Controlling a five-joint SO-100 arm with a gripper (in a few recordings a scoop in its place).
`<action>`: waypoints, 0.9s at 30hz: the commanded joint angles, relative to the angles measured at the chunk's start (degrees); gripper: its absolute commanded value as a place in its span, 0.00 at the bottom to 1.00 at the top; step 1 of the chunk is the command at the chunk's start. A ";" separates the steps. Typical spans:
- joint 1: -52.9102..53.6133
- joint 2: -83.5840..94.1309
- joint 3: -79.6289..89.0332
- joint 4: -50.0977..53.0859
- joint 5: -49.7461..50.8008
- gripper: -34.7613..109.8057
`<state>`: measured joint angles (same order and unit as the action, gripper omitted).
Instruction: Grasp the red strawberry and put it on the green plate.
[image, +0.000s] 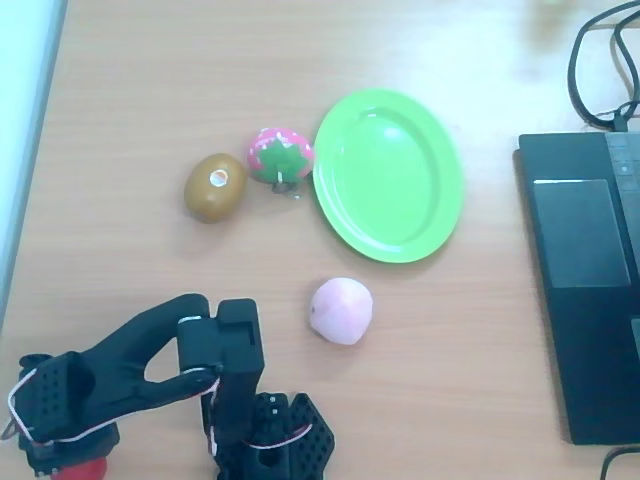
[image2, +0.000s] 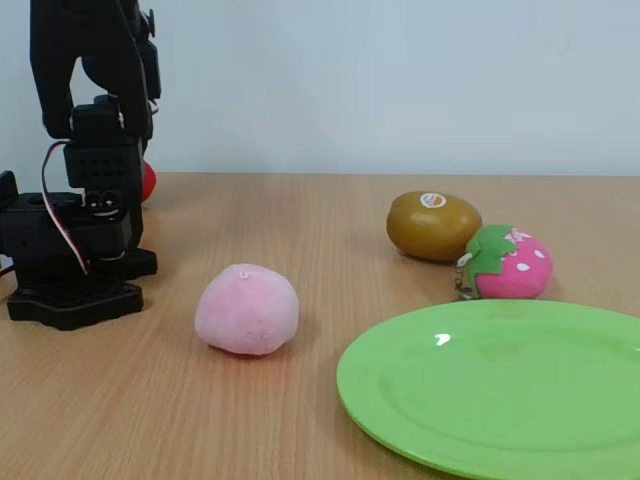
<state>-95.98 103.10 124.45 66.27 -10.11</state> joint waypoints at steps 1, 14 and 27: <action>3.34 0.35 -2.90 0.35 2.81 0.37; 36.39 7.73 -9.23 -1.05 17.58 0.37; 80.60 22.41 -6.15 -8.26 12.04 0.35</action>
<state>-22.76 121.73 118.74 58.71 2.81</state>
